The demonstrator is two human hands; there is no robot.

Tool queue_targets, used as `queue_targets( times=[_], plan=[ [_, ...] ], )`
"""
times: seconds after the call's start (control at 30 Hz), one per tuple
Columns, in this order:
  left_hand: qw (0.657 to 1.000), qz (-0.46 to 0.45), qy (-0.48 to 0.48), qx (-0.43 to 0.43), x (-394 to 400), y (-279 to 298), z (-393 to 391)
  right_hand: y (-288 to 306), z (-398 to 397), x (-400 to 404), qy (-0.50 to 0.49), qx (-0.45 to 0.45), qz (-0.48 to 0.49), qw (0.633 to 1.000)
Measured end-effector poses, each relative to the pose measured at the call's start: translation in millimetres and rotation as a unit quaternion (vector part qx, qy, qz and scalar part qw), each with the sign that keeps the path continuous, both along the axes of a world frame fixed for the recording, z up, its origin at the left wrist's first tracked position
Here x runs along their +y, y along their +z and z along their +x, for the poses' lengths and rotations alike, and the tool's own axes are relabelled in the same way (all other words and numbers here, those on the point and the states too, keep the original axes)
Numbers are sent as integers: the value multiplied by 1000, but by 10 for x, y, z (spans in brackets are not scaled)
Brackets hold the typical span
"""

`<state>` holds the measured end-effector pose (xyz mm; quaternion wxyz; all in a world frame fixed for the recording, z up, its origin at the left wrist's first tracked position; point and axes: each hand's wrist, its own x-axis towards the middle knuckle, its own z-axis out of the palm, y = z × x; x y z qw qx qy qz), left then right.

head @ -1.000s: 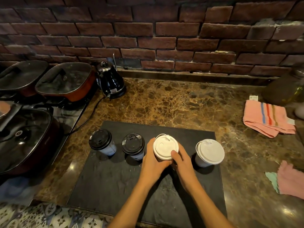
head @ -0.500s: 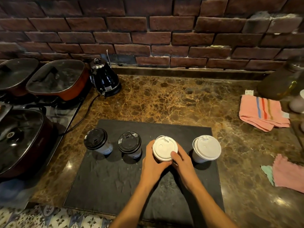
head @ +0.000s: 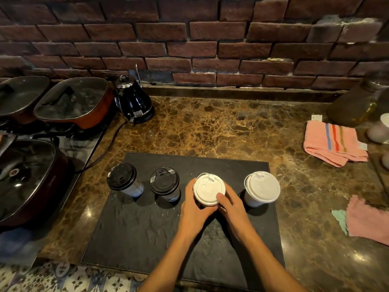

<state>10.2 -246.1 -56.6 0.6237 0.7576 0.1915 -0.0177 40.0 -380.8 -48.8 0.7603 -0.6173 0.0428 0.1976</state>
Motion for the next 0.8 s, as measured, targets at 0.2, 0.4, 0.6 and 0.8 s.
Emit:
queue_targets(
  times=[0.2,0.4,0.6,0.8],
  plan=[
    [1000,-6,-5,-8,-1,-66,2,-16,-4,-8,-20,20,-1,1000],
    [1000,-17,-6,-11,7,-51,-16,9,-3,-24,-19,36,-3,999],
    [999,-32,6,10,15,-87,-25,34,-12,-28,-12,35,-14,999],
    [998,-20,14,56,-11,-2,-72,37,-34,-46,-6,22,-39,999]
  ],
)
